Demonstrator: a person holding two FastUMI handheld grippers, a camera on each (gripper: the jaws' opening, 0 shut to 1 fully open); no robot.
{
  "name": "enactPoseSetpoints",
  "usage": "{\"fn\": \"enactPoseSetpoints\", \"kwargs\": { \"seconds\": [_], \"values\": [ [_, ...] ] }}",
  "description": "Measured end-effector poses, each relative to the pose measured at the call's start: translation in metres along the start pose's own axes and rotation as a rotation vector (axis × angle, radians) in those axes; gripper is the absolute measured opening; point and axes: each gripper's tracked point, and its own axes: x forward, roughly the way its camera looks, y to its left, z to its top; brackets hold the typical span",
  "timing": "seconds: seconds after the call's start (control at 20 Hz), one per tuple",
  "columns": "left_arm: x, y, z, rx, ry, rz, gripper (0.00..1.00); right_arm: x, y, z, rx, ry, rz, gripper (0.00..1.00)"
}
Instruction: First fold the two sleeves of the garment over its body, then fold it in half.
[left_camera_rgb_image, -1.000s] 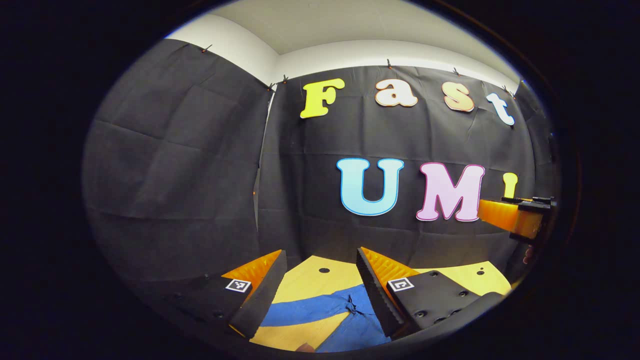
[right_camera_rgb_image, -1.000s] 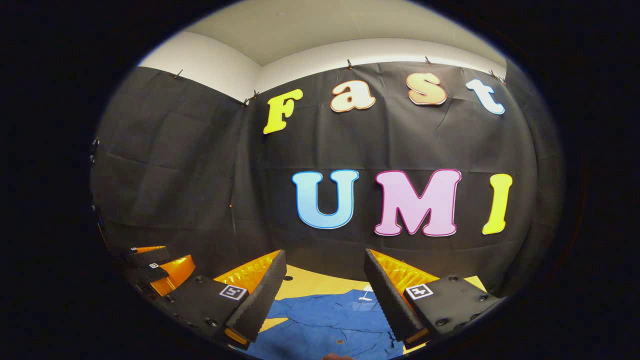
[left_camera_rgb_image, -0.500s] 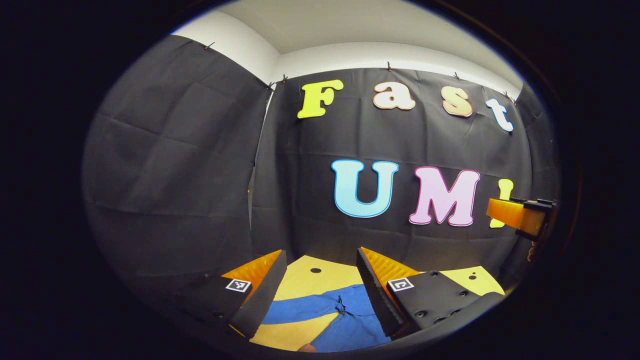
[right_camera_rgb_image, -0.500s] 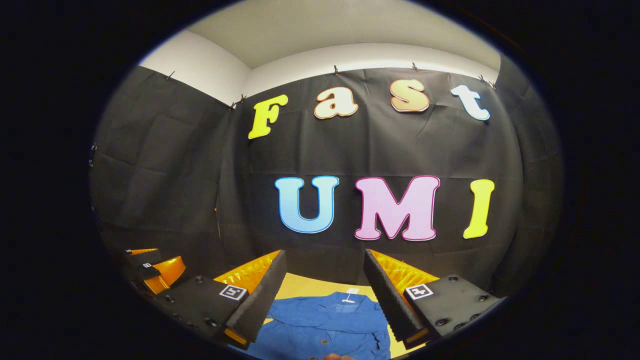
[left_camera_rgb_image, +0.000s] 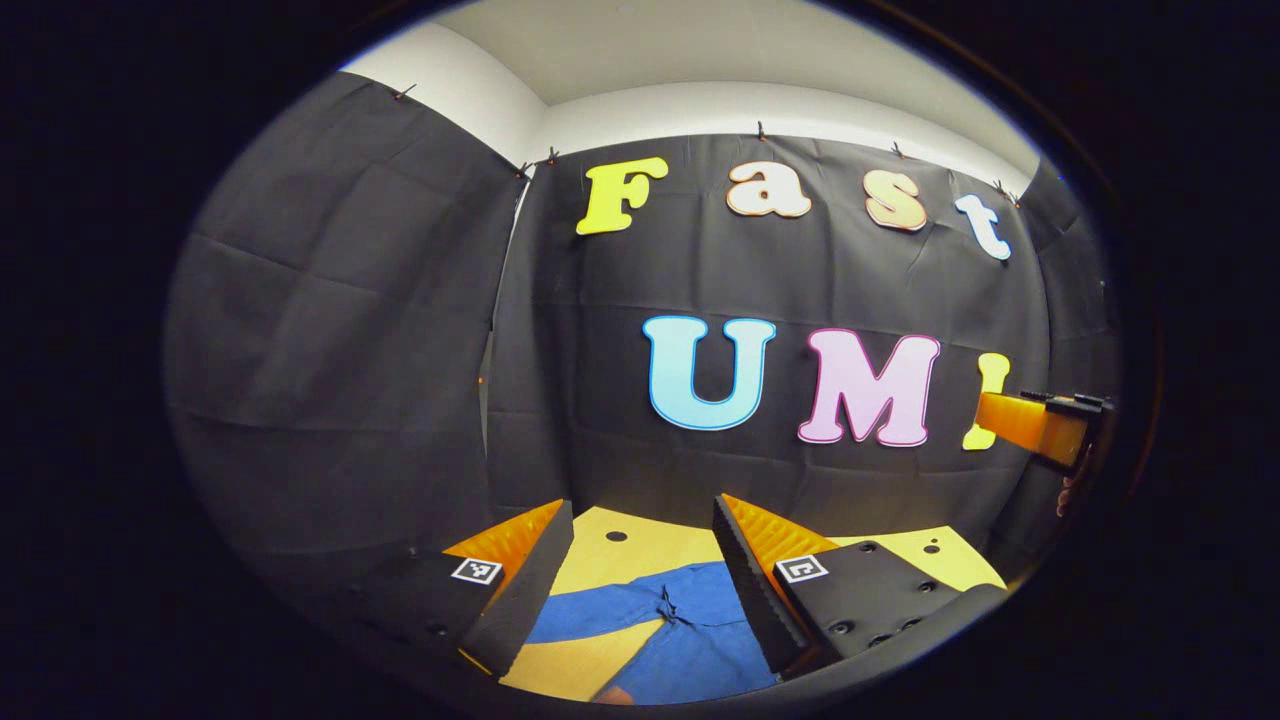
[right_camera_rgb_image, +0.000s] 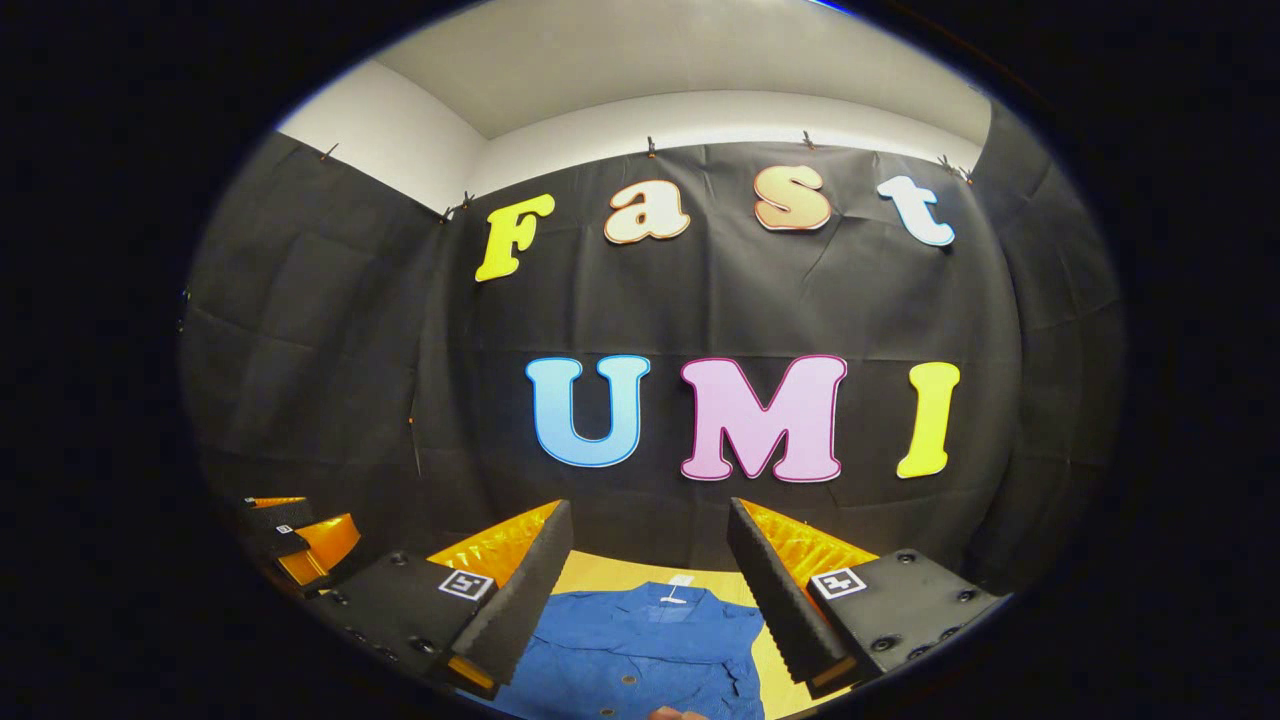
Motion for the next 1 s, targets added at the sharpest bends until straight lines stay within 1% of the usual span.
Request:
{"fn": "enactPoseSetpoints", "kwargs": {
  "seconds": [0.25, 0.3, 0.6, 0.9, 0.95, 1.0],
  "values": [
    [-0.001, -0.008, 0.005, 0.019, -0.010, -0.025, 0.82, -0.004, -0.003, 0.006, -0.007, -0.014, -0.013, 0.91],
    [-0.001, -0.008, 0.007, 0.022, -0.012, -0.026, 0.83, -0.005, -0.003, 0.006, -0.008, -0.016, -0.015, 0.91],
    [0.002, -0.013, 0.010, 0.016, -0.014, -0.035, 0.82, -0.009, -0.014, 0.005, -0.031, -0.010, -0.053, 0.91],
    [0.003, -0.021, 0.016, 0.043, -0.030, -0.054, 0.82, -0.010, -0.017, 0.003, -0.028, -0.005, -0.067, 0.91],
    [0.003, -0.021, 0.014, 0.045, -0.031, -0.058, 0.82, -0.011, -0.018, 0.002, -0.028, -0.002, -0.068, 0.99],
    [0.006, -0.020, 0.010, 0.039, -0.023, -0.062, 0.82, -0.010, -0.018, -0.001, -0.029, 0.004, -0.070, 0.91]
  ]
}}
